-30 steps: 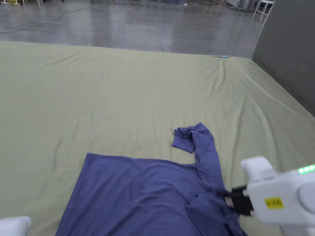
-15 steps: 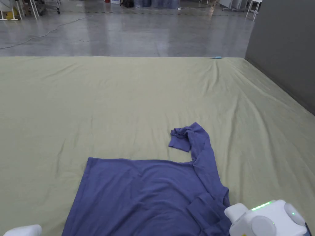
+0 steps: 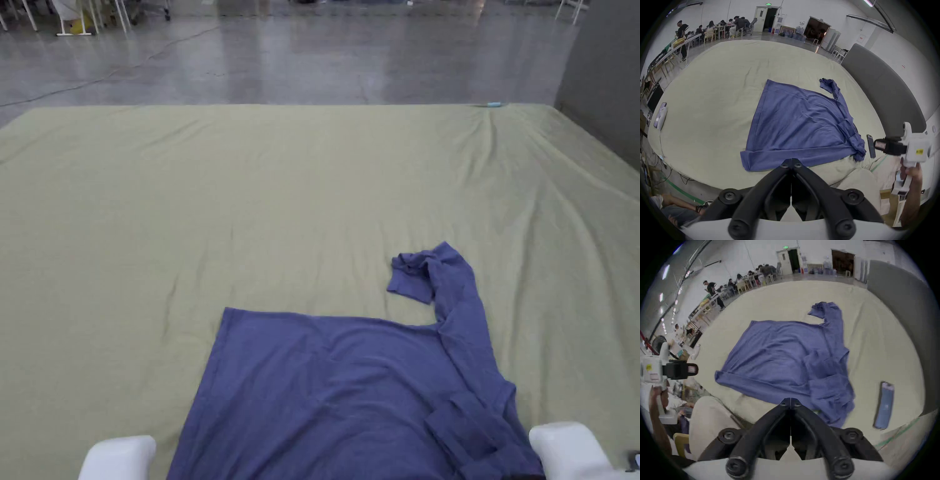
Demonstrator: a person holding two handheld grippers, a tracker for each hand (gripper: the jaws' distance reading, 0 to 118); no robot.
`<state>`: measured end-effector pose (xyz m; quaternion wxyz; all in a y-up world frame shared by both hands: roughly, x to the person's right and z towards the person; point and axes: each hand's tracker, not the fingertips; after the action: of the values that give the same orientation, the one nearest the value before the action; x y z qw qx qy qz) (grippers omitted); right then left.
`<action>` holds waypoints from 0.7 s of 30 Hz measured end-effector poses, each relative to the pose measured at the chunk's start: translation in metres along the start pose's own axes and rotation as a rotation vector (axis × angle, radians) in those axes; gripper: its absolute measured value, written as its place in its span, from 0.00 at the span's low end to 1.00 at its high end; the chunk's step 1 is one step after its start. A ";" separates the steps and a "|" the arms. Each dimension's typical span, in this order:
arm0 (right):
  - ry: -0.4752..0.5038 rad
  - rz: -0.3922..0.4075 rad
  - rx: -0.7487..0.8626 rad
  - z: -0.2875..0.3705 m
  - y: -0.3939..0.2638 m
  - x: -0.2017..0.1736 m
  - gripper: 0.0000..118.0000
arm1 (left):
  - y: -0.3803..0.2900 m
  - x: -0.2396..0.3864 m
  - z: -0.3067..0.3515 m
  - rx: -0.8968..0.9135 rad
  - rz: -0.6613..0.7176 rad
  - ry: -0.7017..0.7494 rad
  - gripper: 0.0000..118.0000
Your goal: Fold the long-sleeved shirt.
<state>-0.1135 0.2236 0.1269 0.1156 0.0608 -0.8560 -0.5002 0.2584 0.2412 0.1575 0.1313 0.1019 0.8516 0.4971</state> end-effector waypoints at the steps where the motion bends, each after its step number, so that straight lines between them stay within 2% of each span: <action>1: 0.027 -0.022 -0.011 -0.003 -0.001 -0.001 0.00 | 0.005 -0.001 -0.004 -0.004 0.000 -0.005 0.00; 4: 0.027 -0.018 -0.028 -0.010 0.006 0.002 0.00 | 0.044 -0.008 -0.028 0.017 0.010 -0.076 0.00; 5: 0.016 -0.003 -0.025 -0.010 0.007 0.001 0.00 | 0.064 -0.011 -0.039 0.056 0.024 -0.058 0.14; 6: 0.003 0.009 -0.023 -0.008 0.006 0.002 0.00 | 0.086 -0.013 -0.054 0.085 0.003 -0.012 0.63; 7: -0.001 0.014 -0.024 -0.008 0.007 0.002 0.00 | 0.107 -0.015 -0.071 0.092 -0.032 0.017 0.94; 8: -0.002 0.013 -0.021 -0.007 0.008 0.003 0.00 | 0.129 -0.020 -0.090 0.116 -0.039 0.034 0.99; 10: -0.003 -0.002 -0.014 -0.007 0.008 0.009 0.00 | 0.164 -0.035 -0.133 0.145 -0.012 0.059 0.99; 13: -0.032 -0.023 -0.025 -0.016 0.003 0.017 0.00 | 0.201 -0.059 -0.206 0.077 0.036 0.235 0.96; 14: -0.048 -0.036 -0.045 -0.020 0.002 0.019 0.00 | 0.209 -0.067 -0.228 0.026 0.024 0.263 0.90; 15: -0.055 -0.045 -0.060 -0.023 0.000 0.022 0.00 | 0.214 -0.073 -0.246 -0.011 0.025 0.258 0.78; 16: -0.056 -0.049 -0.067 -0.025 -0.002 0.025 0.00 | 0.216 -0.076 -0.259 -0.029 0.019 0.257 0.70; 17: -0.057 -0.053 -0.073 -0.027 -0.003 0.027 0.00 | 0.217 -0.078 -0.272 -0.024 0.020 0.250 0.68; 21: -0.066 -0.077 -0.087 -0.033 0.001 0.041 0.00 | 0.214 -0.070 -0.282 0.034 -0.002 0.247 0.72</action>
<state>-0.1445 0.1871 0.1486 0.0705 0.0724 -0.8338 -0.5428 0.2418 0.0931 0.4859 0.0242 0.0410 0.8698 0.4910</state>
